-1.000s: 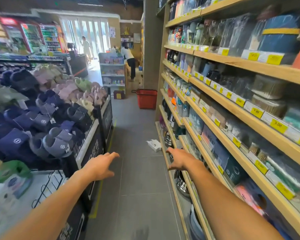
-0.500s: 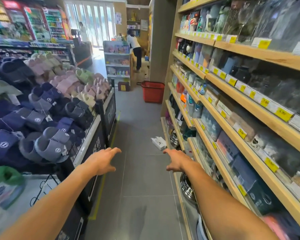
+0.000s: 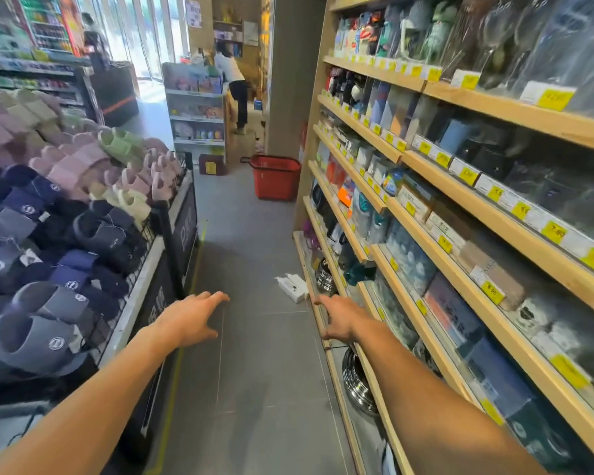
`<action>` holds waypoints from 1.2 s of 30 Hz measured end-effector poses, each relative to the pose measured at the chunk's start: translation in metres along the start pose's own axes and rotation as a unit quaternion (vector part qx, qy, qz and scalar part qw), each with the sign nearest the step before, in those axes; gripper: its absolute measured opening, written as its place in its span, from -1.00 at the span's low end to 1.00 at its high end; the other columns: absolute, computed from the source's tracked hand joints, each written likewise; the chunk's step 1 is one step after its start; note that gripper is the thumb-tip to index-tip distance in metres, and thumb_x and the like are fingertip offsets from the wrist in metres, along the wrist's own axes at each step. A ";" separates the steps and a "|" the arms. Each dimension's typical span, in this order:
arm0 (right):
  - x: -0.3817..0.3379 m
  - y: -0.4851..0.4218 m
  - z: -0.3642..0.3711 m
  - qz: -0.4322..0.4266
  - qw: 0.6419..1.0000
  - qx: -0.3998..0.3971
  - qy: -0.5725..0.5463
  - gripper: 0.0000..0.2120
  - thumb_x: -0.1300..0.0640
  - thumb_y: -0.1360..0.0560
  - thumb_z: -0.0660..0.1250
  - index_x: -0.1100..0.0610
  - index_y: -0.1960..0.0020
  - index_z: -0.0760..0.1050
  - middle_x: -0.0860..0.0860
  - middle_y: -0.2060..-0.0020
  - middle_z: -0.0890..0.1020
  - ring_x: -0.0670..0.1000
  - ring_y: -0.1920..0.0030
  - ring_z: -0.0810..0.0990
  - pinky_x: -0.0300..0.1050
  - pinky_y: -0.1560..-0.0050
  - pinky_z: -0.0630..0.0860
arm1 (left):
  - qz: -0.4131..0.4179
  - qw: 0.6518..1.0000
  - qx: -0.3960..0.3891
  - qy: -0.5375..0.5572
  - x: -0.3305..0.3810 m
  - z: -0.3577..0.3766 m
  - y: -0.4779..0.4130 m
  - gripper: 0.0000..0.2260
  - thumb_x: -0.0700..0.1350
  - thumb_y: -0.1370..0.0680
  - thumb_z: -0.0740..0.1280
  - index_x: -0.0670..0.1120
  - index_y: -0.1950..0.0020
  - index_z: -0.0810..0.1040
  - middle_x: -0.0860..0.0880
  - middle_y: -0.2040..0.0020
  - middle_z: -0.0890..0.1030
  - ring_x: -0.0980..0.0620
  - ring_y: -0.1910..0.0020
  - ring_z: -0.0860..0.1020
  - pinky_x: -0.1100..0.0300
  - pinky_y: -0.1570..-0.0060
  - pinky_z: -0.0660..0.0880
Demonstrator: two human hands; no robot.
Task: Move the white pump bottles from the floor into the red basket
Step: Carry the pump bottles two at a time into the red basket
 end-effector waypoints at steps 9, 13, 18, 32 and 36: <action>0.047 -0.086 -0.039 0.020 0.999 0.025 -0.006 -0.27 0.02 -0.48 0.53 -0.07 -0.55 0.27 0.04 -0.44 0.46 0.16 -0.37 0.47 0.19 -0.32 0.48 | 0.006 1.000 0.008 -0.007 -0.003 -0.025 -0.102 -0.32 0.06 -0.53 0.44 0.14 -0.55 0.17 0.00 -0.40 0.43 -0.04 -0.30 0.49 0.00 -0.22 0.52; 0.058 -0.127 -0.049 0.015 1.000 0.001 0.014 -0.33 0.03 -0.50 0.52 -0.03 -0.53 0.31 0.06 -0.42 0.46 0.17 -0.37 0.47 0.10 -0.30 0.48 | -0.009 1.000 0.010 -0.008 -0.017 -0.038 -0.132 -0.32 0.07 -0.52 0.45 0.16 -0.54 0.18 0.01 -0.40 0.43 -0.03 -0.32 0.48 0.00 -0.21 0.52; 0.043 -0.181 -0.087 -0.032 0.998 0.048 0.017 -0.47 0.03 -0.50 0.50 -0.04 -0.42 0.43 0.03 -0.35 0.52 0.12 -0.29 0.53 0.12 -0.26 0.52 | -0.033 0.999 0.010 -0.011 -0.040 -0.049 -0.168 -0.32 0.06 -0.53 0.44 0.15 -0.56 0.16 0.00 -0.42 0.40 -0.04 -0.32 0.47 0.01 -0.17 0.54; 0.021 -0.332 -0.104 -0.024 0.999 0.023 0.019 -0.41 -0.02 -0.46 0.53 -0.06 -0.42 0.40 0.03 -0.32 0.53 0.11 -0.25 0.55 0.12 -0.18 0.55 | -0.018 1.000 0.014 0.019 -0.106 -0.066 -0.308 -0.30 0.04 -0.52 0.46 0.13 -0.56 0.17 0.00 -0.42 0.40 -0.04 -0.32 0.49 0.00 -0.21 0.52; 0.004 -0.373 -0.099 -0.018 1.000 -0.001 0.026 -0.37 0.01 -0.47 0.52 -0.04 -0.47 0.36 0.06 -0.35 0.50 0.15 -0.26 0.54 0.16 -0.22 0.54 | -0.012 1.000 -0.008 0.021 -0.135 -0.065 -0.346 -0.31 0.04 -0.52 0.46 0.13 -0.56 0.17 0.00 -0.41 0.39 -0.05 -0.31 0.49 -0.01 -0.21 0.53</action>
Point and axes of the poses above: each hand's wrist, its own y-axis away from the middle knuckle, its own z-axis out of the palm, x = y × z, the point moved 10 cm from there along -y, towards the middle knuckle
